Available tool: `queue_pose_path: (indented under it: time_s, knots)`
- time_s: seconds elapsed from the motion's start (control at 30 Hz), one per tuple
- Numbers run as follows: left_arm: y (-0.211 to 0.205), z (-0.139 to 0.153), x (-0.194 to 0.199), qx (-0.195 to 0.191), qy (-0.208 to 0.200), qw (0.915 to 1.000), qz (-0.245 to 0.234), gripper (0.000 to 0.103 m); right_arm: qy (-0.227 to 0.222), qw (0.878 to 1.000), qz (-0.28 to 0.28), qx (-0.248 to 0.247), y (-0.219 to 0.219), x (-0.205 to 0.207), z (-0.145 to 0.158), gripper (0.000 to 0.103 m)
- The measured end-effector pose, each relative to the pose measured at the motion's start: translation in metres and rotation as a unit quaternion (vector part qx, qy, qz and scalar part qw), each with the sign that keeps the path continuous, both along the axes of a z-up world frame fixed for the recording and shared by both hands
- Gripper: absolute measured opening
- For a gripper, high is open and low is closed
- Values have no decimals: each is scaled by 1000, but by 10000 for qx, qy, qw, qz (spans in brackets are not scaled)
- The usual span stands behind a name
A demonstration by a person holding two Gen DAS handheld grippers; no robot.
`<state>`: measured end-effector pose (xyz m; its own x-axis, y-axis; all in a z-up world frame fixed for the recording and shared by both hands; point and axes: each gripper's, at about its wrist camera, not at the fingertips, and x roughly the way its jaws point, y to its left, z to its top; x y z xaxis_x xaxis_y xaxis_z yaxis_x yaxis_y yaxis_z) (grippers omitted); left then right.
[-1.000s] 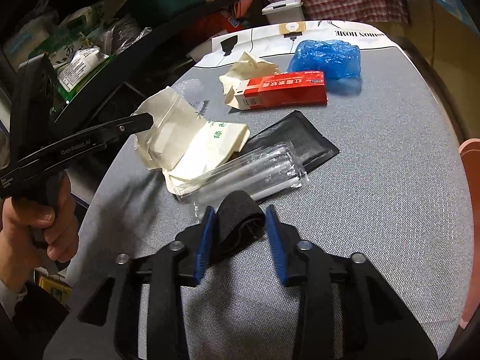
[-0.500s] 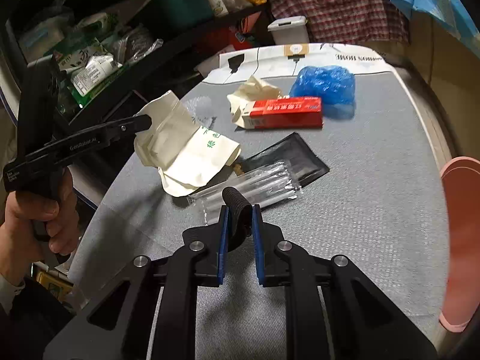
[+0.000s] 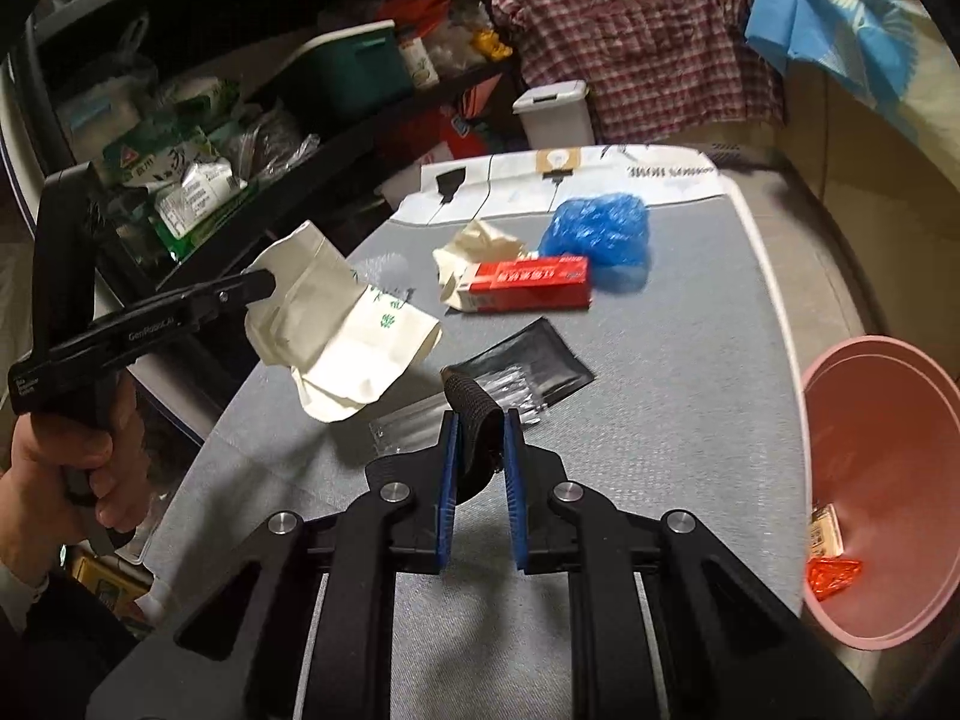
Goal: Collect trash
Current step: 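Lift and carry the paper strip and the strap over the pink bucket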
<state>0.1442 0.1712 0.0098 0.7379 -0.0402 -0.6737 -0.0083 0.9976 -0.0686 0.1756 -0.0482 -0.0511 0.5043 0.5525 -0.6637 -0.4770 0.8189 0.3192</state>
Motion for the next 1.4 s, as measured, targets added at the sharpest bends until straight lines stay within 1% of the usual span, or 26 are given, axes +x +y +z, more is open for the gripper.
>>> queue_pose_path:
  time_s: [0.23,0.47,0.63,0.83,0.97,1.07,1.2,1.33,1.4]
  knots:
    - [-14,13,-10,-64,-159,9998,-61,2,-168,9997,-152,94,-21,-7,22,15]
    - [-22,24,-18,-123,-299,9994,-99,2,-403,9987,-267,159,-46,-14,58,15]
    - [-25,27,-21,-152,-347,9992,-119,2,-467,9974,-426,341,-75,-12,86,15]
    - [-34,30,-21,-142,-369,9991,-174,2,-702,9948,-688,256,-113,-8,108,15]
    - [-43,30,-20,-152,-378,9989,-242,2,-801,9917,-973,236,-140,-4,112,15]
    - [-50,30,-19,-146,-368,9987,-308,2,-946,9871,-1290,93,-161,-3,107,15]
    - [-68,26,-14,-195,-298,9986,-398,2,-838,9824,-1668,100,-186,2,90,15]
    - [-96,24,-11,-159,-303,9977,-590,2,-806,9788,-1881,20,-204,7,81,15]
    - [-111,23,-8,-146,-289,9971,-693,2,-777,9775,-1963,62,-212,9,78,15]
